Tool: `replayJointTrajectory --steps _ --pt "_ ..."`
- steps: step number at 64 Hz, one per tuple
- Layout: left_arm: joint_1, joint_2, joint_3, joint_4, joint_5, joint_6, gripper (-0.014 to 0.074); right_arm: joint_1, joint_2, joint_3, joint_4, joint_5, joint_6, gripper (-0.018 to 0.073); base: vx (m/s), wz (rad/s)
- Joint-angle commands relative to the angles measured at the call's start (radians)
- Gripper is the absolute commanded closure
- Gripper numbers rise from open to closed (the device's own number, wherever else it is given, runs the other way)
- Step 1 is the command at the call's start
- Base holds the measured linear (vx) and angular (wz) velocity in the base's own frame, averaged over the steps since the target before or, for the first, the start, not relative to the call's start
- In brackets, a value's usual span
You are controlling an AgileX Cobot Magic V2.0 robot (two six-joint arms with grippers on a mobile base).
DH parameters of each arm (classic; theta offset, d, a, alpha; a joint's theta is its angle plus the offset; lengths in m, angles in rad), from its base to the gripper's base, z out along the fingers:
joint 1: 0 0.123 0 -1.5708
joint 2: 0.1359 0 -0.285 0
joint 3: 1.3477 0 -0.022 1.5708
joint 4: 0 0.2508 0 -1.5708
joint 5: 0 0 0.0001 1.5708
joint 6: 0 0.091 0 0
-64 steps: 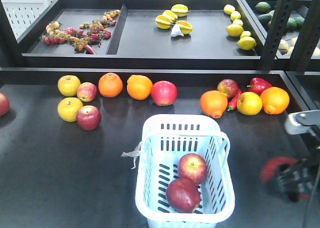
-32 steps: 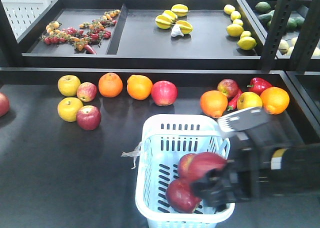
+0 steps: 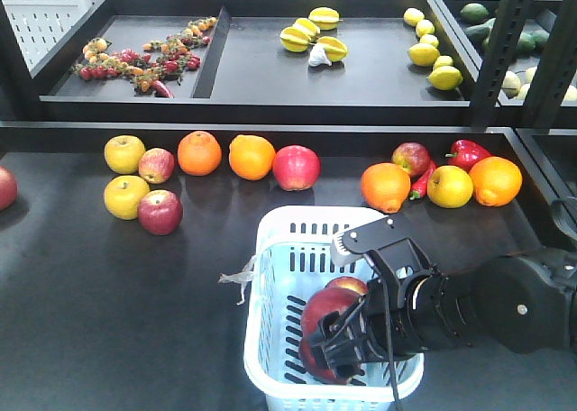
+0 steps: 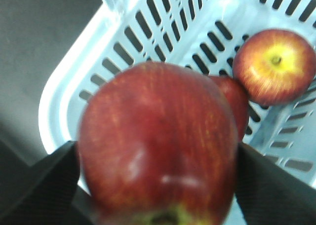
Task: Pick three apples into basket with both arms
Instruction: 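Carry the red apple over the basket with the right gripper, then release the apple into the basket and withdraw the right gripper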
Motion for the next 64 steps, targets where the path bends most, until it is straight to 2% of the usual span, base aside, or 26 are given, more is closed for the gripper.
replayJointTrajectory --steps 1,9,28,37,48,64 --pt "0.002 0.008 -0.022 0.02 -0.055 -0.005 0.0027 0.003 -0.027 -0.025 0.008 -0.063 0.001 -0.0101 0.0 0.0" --pt "0.002 0.008 -0.022 0.02 -0.055 -0.005 0.0027 0.003 -0.027 -0.025 0.008 -0.063 0.001 -0.0125 0.0 0.0" --pt "0.002 0.008 -0.022 0.02 -0.055 -0.005 0.0027 0.001 -0.053 -0.025 -0.002 0.007 0.001 -0.0096 0.0 0.0" --pt "0.002 0.008 -0.022 0.02 -0.055 -0.005 0.0027 -0.042 -0.13 -0.025 -0.013 0.072 0.0 -0.008 0.0 0.0" --pt "0.002 0.008 -0.022 0.02 -0.055 -0.005 0.0027 -0.182 -0.261 -0.025 -0.102 0.198 0.001 -0.0071 0.0 0.0" --pt "0.002 0.008 -0.022 0.02 -0.055 -0.005 0.0027 -0.495 -0.472 -0.025 -0.266 0.35 0.002 -0.0064 0.0 0.0"
